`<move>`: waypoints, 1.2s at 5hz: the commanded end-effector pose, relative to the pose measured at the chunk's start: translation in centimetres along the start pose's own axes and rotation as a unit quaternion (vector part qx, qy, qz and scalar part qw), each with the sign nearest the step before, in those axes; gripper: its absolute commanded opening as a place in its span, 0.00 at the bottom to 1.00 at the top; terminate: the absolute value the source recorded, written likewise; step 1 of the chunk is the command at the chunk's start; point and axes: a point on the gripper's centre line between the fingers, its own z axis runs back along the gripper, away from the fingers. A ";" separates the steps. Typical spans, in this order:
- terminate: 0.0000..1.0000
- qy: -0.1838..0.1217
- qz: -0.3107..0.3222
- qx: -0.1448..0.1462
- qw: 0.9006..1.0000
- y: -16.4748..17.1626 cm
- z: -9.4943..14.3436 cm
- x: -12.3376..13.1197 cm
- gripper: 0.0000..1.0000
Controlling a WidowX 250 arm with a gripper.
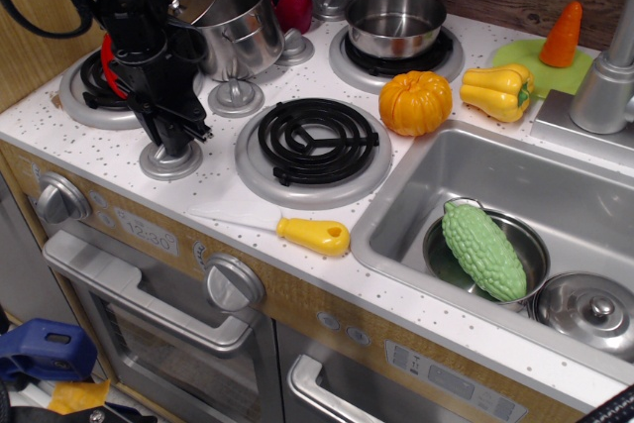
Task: Twist knob start vertical clockwise90
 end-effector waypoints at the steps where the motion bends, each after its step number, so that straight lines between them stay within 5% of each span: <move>1: 0.00 -0.013 0.007 0.000 1.000 0.4 -0.1 -0.3 0.00; 4: 0.00 0.019 -0.103 -0.061 0.993 0.5 -1.3 -1.6 0.00; 6: 0.00 0.025 -0.304 -0.085 0.949 0.4 -1.7 -2.7 0.00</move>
